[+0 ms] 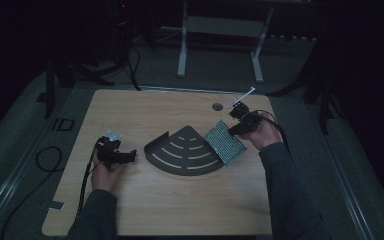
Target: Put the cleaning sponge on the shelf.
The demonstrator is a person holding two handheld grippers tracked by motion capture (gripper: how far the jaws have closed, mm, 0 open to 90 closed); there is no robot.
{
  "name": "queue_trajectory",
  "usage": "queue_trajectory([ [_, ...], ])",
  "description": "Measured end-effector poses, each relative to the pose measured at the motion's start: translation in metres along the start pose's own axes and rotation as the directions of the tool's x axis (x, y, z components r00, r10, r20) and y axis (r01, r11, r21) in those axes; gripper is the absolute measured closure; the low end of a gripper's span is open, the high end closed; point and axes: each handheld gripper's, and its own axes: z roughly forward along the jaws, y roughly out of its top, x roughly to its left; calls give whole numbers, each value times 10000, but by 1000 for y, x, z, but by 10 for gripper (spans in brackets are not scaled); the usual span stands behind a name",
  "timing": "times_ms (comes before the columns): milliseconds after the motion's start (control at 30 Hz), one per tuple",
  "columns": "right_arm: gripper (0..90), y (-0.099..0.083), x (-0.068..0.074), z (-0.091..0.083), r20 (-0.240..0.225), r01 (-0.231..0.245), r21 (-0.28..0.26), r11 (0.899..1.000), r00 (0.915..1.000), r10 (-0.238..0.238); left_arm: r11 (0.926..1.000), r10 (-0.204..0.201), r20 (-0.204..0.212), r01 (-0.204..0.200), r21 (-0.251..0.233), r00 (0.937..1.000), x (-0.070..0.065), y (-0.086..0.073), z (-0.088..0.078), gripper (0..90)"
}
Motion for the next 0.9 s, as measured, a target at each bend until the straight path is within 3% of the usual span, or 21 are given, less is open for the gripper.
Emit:
queue_trajectory([
  [400,899,11,5,10,-39,213,80,9997,9998,-213,10000,-3,-2,3,-9,10000,0,0,0,76],
  [900,899,19,6,23,-153,134,-17,9999,9998,-134,10000,-3,-3,3,-9,10000,0,0,0,76],
])
